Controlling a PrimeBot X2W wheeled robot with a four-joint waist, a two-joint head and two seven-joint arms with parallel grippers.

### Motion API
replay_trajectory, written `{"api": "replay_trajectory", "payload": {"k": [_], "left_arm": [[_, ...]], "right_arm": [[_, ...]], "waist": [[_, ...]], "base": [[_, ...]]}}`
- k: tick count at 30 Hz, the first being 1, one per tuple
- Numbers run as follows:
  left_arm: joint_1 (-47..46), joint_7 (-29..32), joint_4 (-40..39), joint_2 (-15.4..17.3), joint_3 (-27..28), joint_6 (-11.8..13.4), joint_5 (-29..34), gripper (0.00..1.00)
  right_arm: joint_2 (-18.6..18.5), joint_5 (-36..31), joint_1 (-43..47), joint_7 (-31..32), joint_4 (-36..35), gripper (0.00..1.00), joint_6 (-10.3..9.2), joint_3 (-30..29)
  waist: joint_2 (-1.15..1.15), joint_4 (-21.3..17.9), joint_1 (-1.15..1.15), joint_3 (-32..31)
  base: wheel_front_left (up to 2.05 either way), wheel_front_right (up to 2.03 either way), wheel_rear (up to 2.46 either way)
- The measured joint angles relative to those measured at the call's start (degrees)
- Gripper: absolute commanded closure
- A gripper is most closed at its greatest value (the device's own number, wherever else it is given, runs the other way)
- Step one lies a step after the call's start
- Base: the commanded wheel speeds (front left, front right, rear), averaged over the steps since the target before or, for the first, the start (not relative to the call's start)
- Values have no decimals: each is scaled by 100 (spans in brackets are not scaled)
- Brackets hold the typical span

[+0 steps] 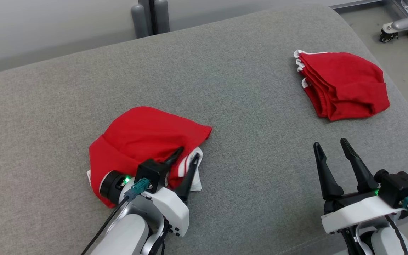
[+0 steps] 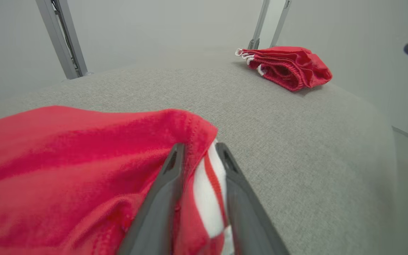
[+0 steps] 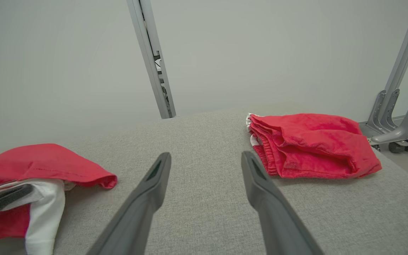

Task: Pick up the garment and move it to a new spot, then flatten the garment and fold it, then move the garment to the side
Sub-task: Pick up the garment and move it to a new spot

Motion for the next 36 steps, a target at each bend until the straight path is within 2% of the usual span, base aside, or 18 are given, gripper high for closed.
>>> {"api": "replay_trajectory", "payload": {"k": [4, 11, 15, 20, 23, 30, 36], "left_arm": [[-73, -318, 97, -96, -62, -133, -49, 0], [221, -817, -409, -82, -53, -318, -230, 0], [447, -910, -775, 68, 256, -33, -302, 0], [684, -1000, -1054, 342, 942, 458, -456, 0], [818, -1036, -1167, 537, 1307, 636, -501, 0], [1278, -1069, -1210, 883, 1981, 778, -767, 0], [1645, -1081, -1355, 1073, 2236, 760, -856, 0]], "right_arm": [[4, 16, -53, -55, 92, 0, 0, -9], [-89, 12, -68, -54, 124, 0, 0, -56], [-123, -16, -32, -18, 93, 0, 0, -121], [-133, -54, 47, 71, 26, 0, 0, -169], [-144, -75, 120, 114, -15, 0, 0, -193], [-157, -125, 279, 243, -62, 0, 0, -236], [-166, -138, 411, 358, -130, 0, 0, -249]], "waist": [[0, 117, 0, 1], [0, 485, 0, -202], [0, 730, 0, -334], [0, 1031, 0, -469], [0, 1188, 0, -532], [0, 1427, 0, -721], [0, 1546, 0, -886]], "base": [[0, 0, 0], [0, 0, 0], [0, 0, 0], [0, 0, 0], [0, 0, 0], [0, 0, 0], [0, 0, 0]]}}
